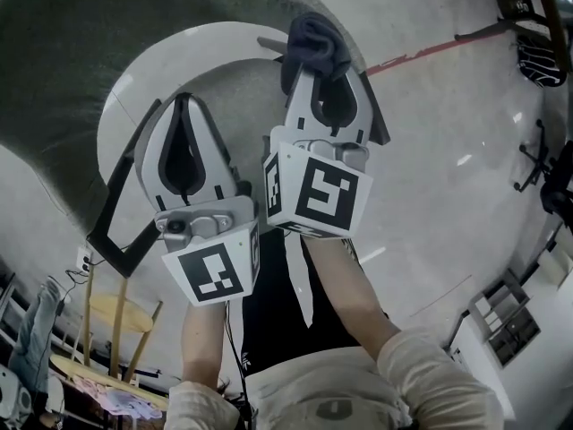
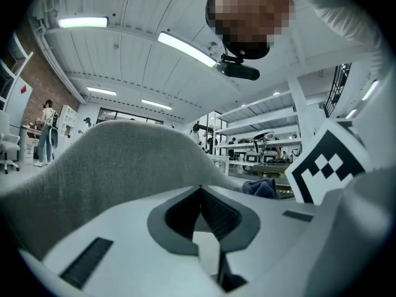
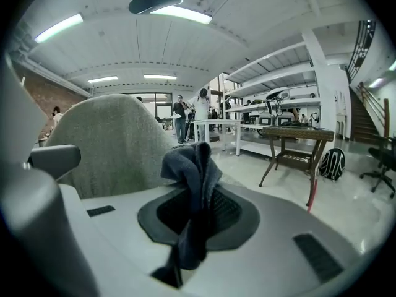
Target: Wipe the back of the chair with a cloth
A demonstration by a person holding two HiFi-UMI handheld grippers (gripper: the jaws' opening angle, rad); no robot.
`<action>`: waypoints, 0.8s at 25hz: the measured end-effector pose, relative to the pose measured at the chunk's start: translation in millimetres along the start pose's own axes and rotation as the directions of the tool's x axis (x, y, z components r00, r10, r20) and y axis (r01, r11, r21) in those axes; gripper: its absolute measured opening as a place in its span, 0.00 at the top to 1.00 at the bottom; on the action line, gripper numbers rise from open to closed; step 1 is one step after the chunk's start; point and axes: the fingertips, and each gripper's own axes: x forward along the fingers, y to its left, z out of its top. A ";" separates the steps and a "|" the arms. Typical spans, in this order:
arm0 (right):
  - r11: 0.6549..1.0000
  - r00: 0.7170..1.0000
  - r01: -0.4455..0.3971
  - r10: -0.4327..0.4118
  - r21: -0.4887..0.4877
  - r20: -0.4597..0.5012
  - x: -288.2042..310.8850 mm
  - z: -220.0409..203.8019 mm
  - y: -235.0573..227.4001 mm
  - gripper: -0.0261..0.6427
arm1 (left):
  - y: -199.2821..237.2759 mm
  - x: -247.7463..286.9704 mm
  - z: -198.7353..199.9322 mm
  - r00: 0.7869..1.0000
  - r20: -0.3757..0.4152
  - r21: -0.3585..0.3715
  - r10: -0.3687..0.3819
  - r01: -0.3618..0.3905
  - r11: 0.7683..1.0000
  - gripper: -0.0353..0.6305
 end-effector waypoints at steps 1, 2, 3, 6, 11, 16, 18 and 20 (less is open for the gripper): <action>1.000 1.000 0.006 -0.006 0.005 -0.002 -1.2 -0.8 -1.5 0.87 | -1.1 0.5 -0.1 1.000 -0.001 -0.002 -0.004 0.004 1.000 0.93; 1.000 1.000 0.012 -0.012 0.007 -0.004 -2.5 -1.2 -2.9 0.87 | -2.1 0.7 0.1 1.000 -0.001 -0.003 -0.009 0.009 1.000 0.93; 1.000 1.000 0.019 -0.019 0.007 -0.005 -4.0 -1.9 -4.1 0.87 | -2.8 0.6 0.2 1.000 -0.001 -0.003 -0.013 0.013 1.000 0.92; 0.999 0.999 0.039 -0.039 0.006 -0.017 -9.0 -5.9 -8.5 0.87 | -3.2 -0.8 0.7 1.000 -0.004 -0.009 -0.021 0.021 1.000 0.93; 0.997 0.996 0.070 -0.071 -0.022 -0.045 -14.9 -13.4 -14.2 0.87 | 5.3 -2.9 3.0 1.000 -0.007 -0.006 -0.005 0.005 1.000 0.93; 0.998 0.995 0.054 -0.055 -0.019 -0.079 -20.6 -11.6 -10.8 0.87 | 9.7 -7.5 19.6 1.000 -0.007 -0.001 0.015 -0.015 1.000 0.93; 1.000 0.998 0.026 -0.026 -0.006 -0.059 -24.4 7.2 -1.3 0.87 | 11.2 -8.5 33.8 1.000 0.005 0.000 0.026 -0.026 1.000 0.92; 1.000 1.000 -0.010 0.010 0.003 0.000 -24.9 41.7 14.6 0.87 | 17.9 -7.0 54.2 0.998 0.028 -0.002 0.057 -0.056 0.998 0.92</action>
